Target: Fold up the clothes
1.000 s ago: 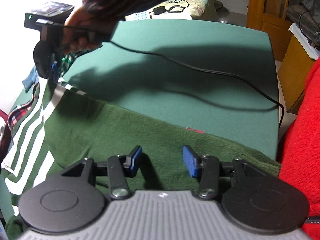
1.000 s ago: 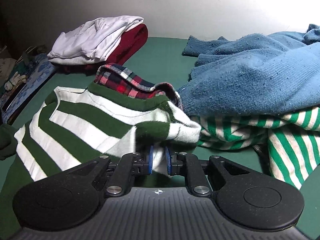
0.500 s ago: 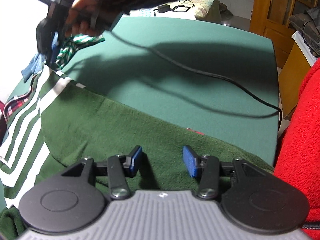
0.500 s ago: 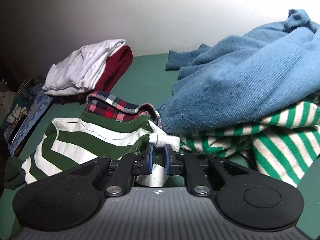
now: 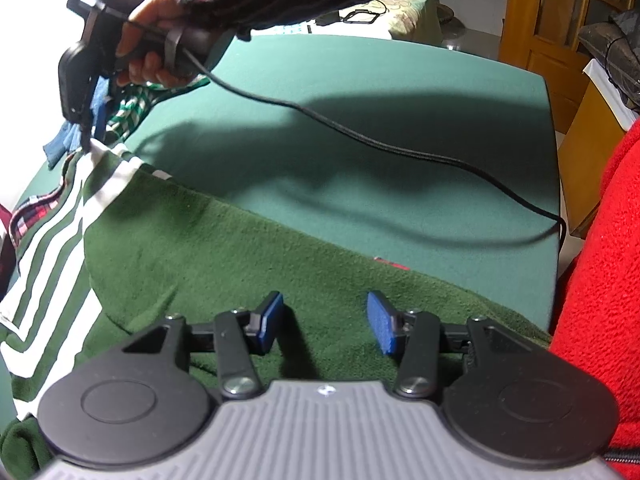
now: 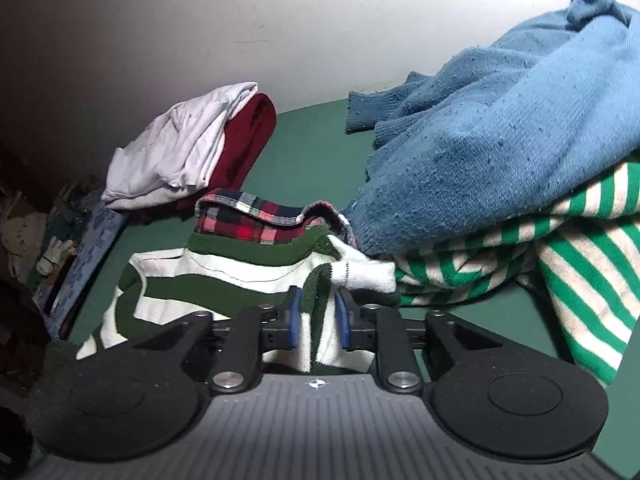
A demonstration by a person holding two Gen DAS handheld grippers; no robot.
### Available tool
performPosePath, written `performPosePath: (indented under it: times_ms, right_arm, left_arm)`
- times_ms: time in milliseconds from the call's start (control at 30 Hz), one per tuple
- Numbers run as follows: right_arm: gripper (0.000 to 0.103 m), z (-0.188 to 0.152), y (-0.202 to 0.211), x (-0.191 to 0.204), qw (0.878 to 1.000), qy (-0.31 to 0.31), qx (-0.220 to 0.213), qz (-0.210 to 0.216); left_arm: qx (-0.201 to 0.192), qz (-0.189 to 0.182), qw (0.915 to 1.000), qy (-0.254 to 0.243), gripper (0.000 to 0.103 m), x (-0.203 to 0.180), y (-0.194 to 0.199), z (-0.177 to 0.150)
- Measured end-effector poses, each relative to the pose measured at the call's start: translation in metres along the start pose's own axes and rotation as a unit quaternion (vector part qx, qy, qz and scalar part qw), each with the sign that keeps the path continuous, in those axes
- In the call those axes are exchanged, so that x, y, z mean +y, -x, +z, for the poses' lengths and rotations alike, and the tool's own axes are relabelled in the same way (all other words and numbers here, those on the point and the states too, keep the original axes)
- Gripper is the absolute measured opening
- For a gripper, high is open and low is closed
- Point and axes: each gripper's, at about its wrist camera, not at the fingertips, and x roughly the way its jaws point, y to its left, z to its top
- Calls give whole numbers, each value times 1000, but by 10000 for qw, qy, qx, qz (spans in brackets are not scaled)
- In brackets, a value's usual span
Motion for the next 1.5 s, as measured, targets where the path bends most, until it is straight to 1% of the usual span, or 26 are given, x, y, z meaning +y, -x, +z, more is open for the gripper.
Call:
performPosePath:
  times_ms: [67, 133, 233, 400, 467, 533, 600, 667, 733, 767, 833, 900, 967, 1000, 1033, 1100, 1167, 1200, 1267, 1333, 1367, 1433, 1500]
  right_arm:
    - [4, 3, -6, 4, 9992, 296, -104, -242]
    - [1, 5, -19, 4, 9982, 477, -18, -372]
    - [0, 2, -37, 7, 9954, 831, -24, -474]
    - [0, -2, -39, 22, 9870, 1424, -130, -730]
    - [1, 3, -23, 20, 9902, 1208, -243, -649]
    - [11, 4, 0, 24, 9879, 1284, -514, -703]
    - [12, 1, 17, 31, 9865, 1395, -596, -615]
    - [12, -9, 23, 36, 9866, 1486, -450, -493]
    - [13, -25, 20, 43, 9852, 1653, -213, -387]
    - [12, -32, 16, 44, 9853, 1689, -44, -253]
    - [12, -46, 2, 47, 9832, 1797, 209, -227]
    - [10, -50, -11, 46, 9815, 1834, 185, -525]
    - [1, -41, -19, 36, 9853, 1614, 49, -564]
    - [0, -36, -23, 32, 9850, 1546, -28, -765]
    - [3, -32, -28, 28, 9841, 1480, -105, -977]
    - [0, -25, -36, 16, 9862, 1295, -155, -1025]
    - [0, -22, -33, 9, 9906, 1008, -139, -912]
    - [1, -23, -25, 13, 9909, 993, -227, -884]
    - [10, -27, -8, 20, 9909, 978, -416, -832]
    - [13, -36, 12, 36, 9902, 1148, -524, -597]
    - [16, -42, 18, 43, 9907, 1233, -464, -325]
    - [19, -54, 10, 52, 9885, 1451, -260, -339]
    - [20, -66, 2, 61, 9853, 1669, -53, -371]
  left_arm:
    - [-5, 8, 10000, -5, 49, -1, 0, 0]
    - [-7, 17, 10000, -12, 49, -1, 0, 0]
    - [-7, 36, 10000, -10, 49, -2, -1, 0]
    - [-29, 67, 10000, -17, 50, -2, -1, -1]
    - [-51, 87, 9999, -22, 53, -2, -1, -2]
    - [-81, 101, 9999, -8, 54, 0, -1, -3]
    - [-87, 111, 9999, -1, 54, -1, -1, -3]
    - [-90, 116, 9999, -17, 54, -1, -1, -3]
    - [-86, 125, 9999, -34, 54, -1, -1, -3]
    - [-83, 134, 9999, -41, 54, -1, -1, -2]
    - [-77, 160, 9998, -49, 54, -2, -1, -2]
    - [-82, 200, 9998, -37, 54, -4, -1, -3]
    - [-90, 247, 9997, -7, 54, -5, 0, -4]
    - [-89, 271, 9996, 19, 54, -6, 1, -4]
    - [-83, 292, 9995, 60, 54, -7, 1, -5]
    - [-65, 333, 9993, 155, 54, -7, 3, -6]
    - [-49, 382, 9989, 272, 54, -8, 4, -7]
    - [-42, 415, 9985, 351, 54, -9, 5, -8]
    - [-36, 474, 9974, 534, 55, -10, 7, -9]
    - [-51, 479, 9960, 753, 57, -11, 9, -10]
    - [-65, 447, 9953, 856, 57, -11, 9, -11]
    - [-83, 376, 9940, 1021, 58, -14, 9, -12]
    - [-77, 343, 9943, 1002, 58, -19, 10, -11]
